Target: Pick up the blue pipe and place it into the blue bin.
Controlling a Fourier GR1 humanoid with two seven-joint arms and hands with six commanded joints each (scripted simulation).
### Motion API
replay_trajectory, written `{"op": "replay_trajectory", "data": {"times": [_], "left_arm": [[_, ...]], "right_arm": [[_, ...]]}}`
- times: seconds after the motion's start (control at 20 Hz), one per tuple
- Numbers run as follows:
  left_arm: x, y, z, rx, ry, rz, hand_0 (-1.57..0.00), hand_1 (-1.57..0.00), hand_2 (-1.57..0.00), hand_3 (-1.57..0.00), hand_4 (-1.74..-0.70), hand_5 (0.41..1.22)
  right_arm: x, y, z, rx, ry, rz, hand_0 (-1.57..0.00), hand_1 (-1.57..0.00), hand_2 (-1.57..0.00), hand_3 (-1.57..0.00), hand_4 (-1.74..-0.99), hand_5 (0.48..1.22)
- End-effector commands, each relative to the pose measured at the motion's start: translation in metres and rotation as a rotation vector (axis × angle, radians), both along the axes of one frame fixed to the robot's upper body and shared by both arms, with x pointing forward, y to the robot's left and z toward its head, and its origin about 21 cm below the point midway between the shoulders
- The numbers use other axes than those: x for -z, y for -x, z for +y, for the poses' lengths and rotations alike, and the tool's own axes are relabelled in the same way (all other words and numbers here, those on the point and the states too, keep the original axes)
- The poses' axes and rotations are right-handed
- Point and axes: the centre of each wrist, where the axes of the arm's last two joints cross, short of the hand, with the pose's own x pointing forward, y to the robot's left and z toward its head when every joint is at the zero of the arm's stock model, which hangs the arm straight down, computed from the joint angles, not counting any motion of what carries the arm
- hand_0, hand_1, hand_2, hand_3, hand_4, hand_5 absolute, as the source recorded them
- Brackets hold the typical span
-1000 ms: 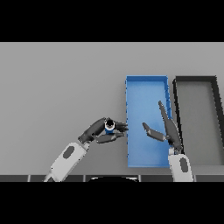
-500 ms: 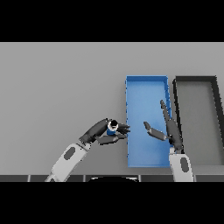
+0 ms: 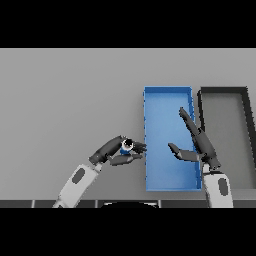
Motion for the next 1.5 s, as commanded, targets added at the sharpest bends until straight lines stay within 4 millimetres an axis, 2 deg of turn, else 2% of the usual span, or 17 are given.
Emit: {"op": "replay_trajectory", "data": {"times": [0.0,0.15,0.4,0.45,0.9,1.1,1.2,1.25,1.3,1.35,1.4,1.45], "left_arm": [[0.002,0.0,-0.001,0.003,-0.003,0.003,-1.57,-1.57,-1.57,-1.57,-1.47,1.221],[-0.002,0.001,-0.003,0.005,0.007,-0.012,-1.57,-1.57,-1.57,-1.57,-1.47,1.221],[-0.003,0.002,-0.007,0.011,-0.015,-0.005,-1.57,-1.57,-1.57,-1.57,-1.47,1.221],[-0.005,0.002,-0.008,0.009,-0.019,-0.01,-1.57,-1.57,-1.57,-1.57,-1.47,1.221],[-0.007,-0.005,-0.003,0.033,-0.015,-0.004,-1.57,-1.57,-1.57,-1.57,-1.48,1.221],[-0.006,-0.005,-0.004,0.065,0.008,0.027,-1.57,-1.57,-1.57,-1.57,-1.46,1.221],[-0.005,-0.006,-0.01,0.074,0.007,0.005,-1.57,-1.57,-1.57,-1.57,-1.46,1.221],[-0.003,-0.006,-0.008,0.077,0.019,0.016,-1.57,-1.57,-1.57,-1.57,-1.46,1.221],[-0.003,-0.006,-0.006,0.057,0.001,0.025,-1.57,-1.57,-1.57,-1.57,-1.51,1.221],[-0.005,-0.004,-0.007,0.052,-0.003,0.042,-1.57,-1.57,-1.54,-1.3,-1.56,1.221],[-0.004,-0.007,-0.006,0.043,-0.01,0.061,-1.57,-1.57,-1.53,-1.14,-1.6,1.221],[-0.002,-0.008,-0.006,0.045,-0.014,0.052,-1.57,-1.57,-1.54,-1.16,-1.63,1.221]], "right_arm": [[-0.009,0.004,0.004,-0.052,0.013,0.013,0.0,0.0,-0.01,0.0,-1.171,0.579],[-0.045,0.006,0.015,-0.178,0.112,-0.004,0.0,0.0,0.0,0.0,-1.194,0.543],[-0.069,0.005,0.038,-0.345,0.203,-0.028,0.0,0.0,0.0,0.0,-1.256,0.523],[-0.072,0.005,0.043,-0.37,0.216,-0.023,0.0,0.0,0.0,0.0,-1.249,0.524],[-0.082,-0.017,0.096,-0.566,0.296,0.041,0.0,0.0,0.0,0.0,-1.195,0.513],[-0.087,-0.028,0.119,-0.622,0.312,0.066,0.0,0.0,0.0,0.0,-1.208,0.512],[-0.088,-0.032,0.128,-0.652,0.325,0.07,0.0,-0.03,-0.05,-0.01,-1.215,0.513],[-0.085,-0.034,0.132,-0.663,0.332,0.082,-0.02,-0.11,-0.13,-0.05,-1.222,0.517],[-0.086,-0.037,0.133,-0.668,0.338,0.079,-0.17,-0.24,-0.25,-0.14,-1.255,0.519],[-0.088,-0.04,0.135,-0.675,0.339,0.078,-0.4,-0.44,-0.43,-0.31,-1.303,0.52],[-0.086,-0.04,0.138,-0.68,0.347,0.074,-0.63,-0.65,-0.66,-0.5,-1.383,0.523],[-0.085,-0.039,0.141,-0.682,0.354,0.071,-0.82,-0.84,-0.84,-0.66,-1.446,0.527]]}}
